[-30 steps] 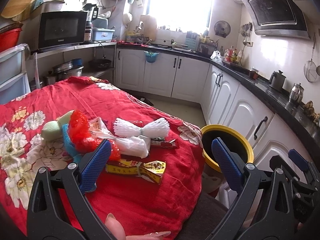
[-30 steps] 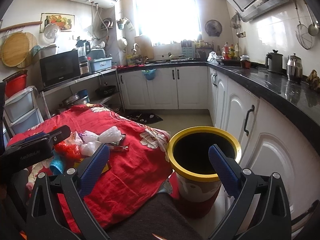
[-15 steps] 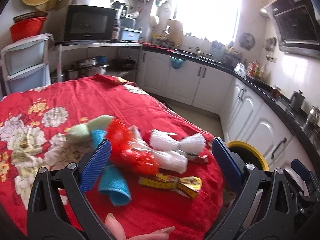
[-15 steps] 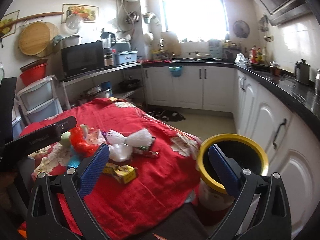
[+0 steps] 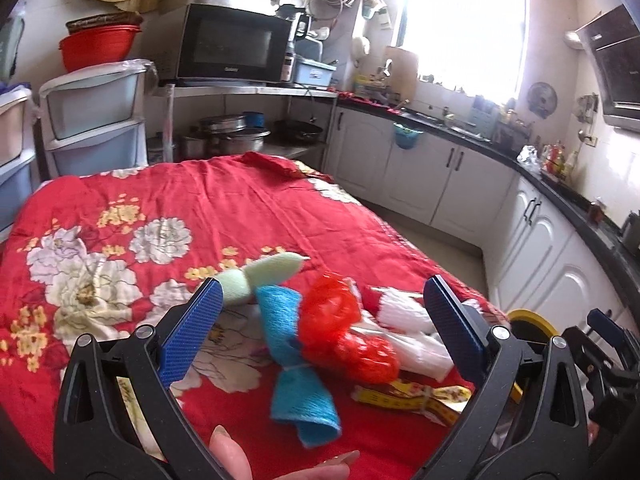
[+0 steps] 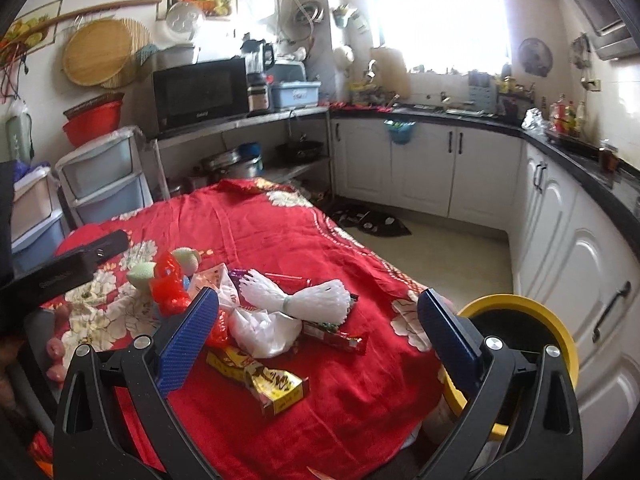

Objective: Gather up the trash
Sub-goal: 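Grasp the white plastic bag bundle with the right tool while the left tool grasps the red plastic bag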

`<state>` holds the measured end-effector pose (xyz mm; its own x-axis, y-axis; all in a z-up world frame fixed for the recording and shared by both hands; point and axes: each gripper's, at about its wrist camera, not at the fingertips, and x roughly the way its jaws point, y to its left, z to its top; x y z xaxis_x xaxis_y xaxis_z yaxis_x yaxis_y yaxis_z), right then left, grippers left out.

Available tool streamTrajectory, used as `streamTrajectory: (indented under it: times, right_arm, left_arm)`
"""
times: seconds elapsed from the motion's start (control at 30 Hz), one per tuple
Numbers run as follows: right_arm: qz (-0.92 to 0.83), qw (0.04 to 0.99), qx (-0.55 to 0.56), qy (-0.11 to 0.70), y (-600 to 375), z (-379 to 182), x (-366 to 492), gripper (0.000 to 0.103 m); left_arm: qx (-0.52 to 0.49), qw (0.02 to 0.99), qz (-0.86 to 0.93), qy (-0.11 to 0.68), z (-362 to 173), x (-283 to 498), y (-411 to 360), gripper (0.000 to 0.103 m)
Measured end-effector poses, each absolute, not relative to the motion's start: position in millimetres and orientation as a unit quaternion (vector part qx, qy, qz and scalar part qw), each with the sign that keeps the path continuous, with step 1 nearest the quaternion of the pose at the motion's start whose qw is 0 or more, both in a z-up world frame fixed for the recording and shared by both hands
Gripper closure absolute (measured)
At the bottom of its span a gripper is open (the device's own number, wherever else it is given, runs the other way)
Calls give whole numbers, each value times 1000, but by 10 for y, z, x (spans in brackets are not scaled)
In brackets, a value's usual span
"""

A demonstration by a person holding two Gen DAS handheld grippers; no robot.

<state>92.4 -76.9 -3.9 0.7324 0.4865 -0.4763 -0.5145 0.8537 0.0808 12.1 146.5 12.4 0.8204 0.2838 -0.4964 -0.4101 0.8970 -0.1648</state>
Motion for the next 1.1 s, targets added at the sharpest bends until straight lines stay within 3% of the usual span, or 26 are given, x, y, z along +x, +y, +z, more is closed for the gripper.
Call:
streamTrajectory:
  times: [0.27,0.73,0.87,0.9,1.1]
  right_arm:
    - [279,905,-5,322,-679,-347,1581,6]
    - [313,869,-30,382,-338,-747,2152,6]
    - [324,858,-19,397,-297,-839,2236,7]
    - [326,856,-12,401,-300,-861,2257,8]
    - [353,836,12,420,-324,-937,2300,46]
  left_arm:
    - [-142,931,186,282,-66,326,1681,11]
    - [-140,912,146,357,-406,756,1684,11]
    - [-152,906,141,370,-476,787,1697,17]
    - [-153,905,142,371,-484,786,1695,19]
    - [-161,899,146,381,-557,788,1713,39]
